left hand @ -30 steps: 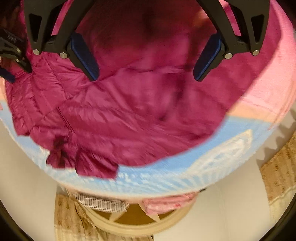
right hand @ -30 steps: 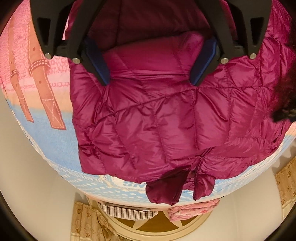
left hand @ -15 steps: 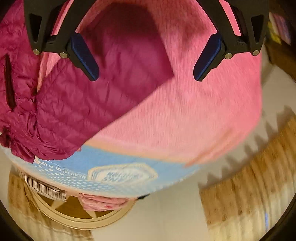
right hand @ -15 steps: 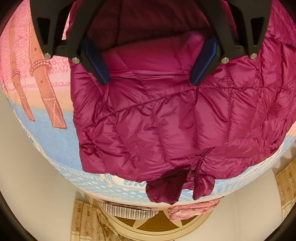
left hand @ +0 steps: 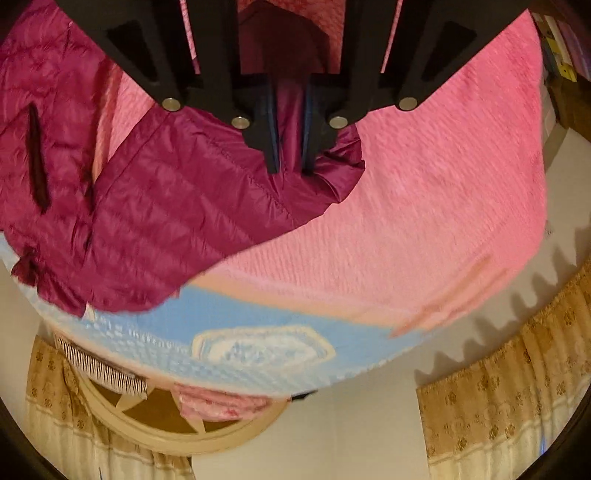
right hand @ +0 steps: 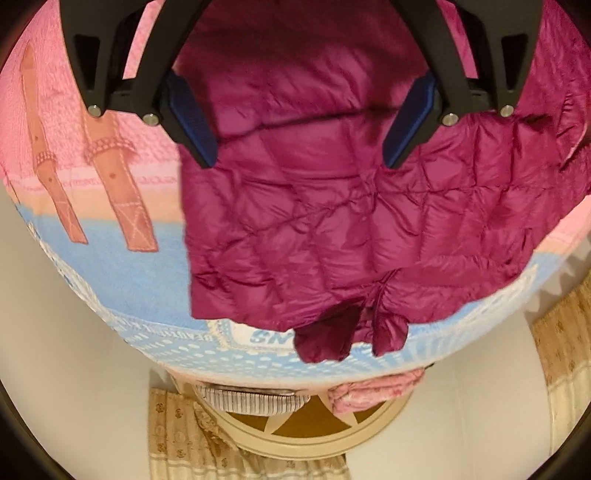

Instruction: Fold large clothes

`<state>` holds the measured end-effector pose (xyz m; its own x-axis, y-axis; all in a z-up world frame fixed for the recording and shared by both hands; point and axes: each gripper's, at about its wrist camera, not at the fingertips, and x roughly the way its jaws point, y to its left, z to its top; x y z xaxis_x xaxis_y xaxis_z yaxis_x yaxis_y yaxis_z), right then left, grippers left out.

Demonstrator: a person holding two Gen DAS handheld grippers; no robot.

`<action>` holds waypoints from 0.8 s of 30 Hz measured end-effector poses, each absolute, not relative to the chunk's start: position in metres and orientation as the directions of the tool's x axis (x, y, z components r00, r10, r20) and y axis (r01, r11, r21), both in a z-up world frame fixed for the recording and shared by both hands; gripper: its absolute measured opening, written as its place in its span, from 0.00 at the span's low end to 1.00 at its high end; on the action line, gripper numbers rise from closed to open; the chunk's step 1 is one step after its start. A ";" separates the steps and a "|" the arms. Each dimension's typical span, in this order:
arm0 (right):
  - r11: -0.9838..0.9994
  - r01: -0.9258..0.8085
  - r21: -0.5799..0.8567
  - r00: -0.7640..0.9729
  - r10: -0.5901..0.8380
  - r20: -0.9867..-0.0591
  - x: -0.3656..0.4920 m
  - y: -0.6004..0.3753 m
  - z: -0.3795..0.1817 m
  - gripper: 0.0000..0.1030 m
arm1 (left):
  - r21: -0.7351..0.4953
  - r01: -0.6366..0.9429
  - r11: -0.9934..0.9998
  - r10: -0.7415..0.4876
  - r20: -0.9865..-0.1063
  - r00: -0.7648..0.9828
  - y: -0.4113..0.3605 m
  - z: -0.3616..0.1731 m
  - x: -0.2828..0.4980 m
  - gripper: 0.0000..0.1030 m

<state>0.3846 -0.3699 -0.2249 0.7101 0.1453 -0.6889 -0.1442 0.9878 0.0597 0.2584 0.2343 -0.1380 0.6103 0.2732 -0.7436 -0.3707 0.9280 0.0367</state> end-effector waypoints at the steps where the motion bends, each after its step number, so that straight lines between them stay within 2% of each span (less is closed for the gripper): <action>1: 0.988 -0.137 0.067 0.715 0.145 -0.683 0.382 -0.375 -0.223 0.90 | 0.039 -0.371 0.928 0.280 -0.728 0.625 0.233 -0.129 0.258 0.07; 7: 0.994 -0.086 0.069 0.737 0.110 -0.667 0.370 -0.405 -0.219 0.90 | 0.092 -0.298 0.950 0.292 -0.601 0.744 0.193 -0.064 0.260 0.04; 13: 0.998 -0.045 0.044 0.746 0.063 -0.663 0.364 -0.424 -0.225 0.90 | 0.113 -0.110 0.988 0.154 -0.531 0.834 0.099 -0.015 0.287 0.03; 18: 0.996 -0.022 0.085 0.730 0.074 -0.680 0.361 -0.436 -0.237 0.90 | 0.122 0.058 0.991 0.011 -0.504 0.864 0.009 -0.004 0.303 0.03; 22: 0.994 -0.007 0.105 0.723 0.077 -0.687 0.361 -0.441 -0.242 0.90 | 0.130 0.202 0.971 -0.104 -0.531 0.841 -0.069 -0.019 0.313 0.03; 24: 0.995 -0.004 0.104 0.715 0.075 -0.695 0.362 -0.441 -0.245 0.90 | 0.141 0.226 0.964 -0.117 -0.538 0.835 -0.095 -0.029 0.317 0.04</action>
<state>0.3620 -0.4412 -0.2452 0.7151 0.0749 -0.6950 -0.0035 0.9946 0.1035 0.3167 -0.0950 -0.0288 0.8350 -0.1167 -0.5378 0.2258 0.9639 0.1415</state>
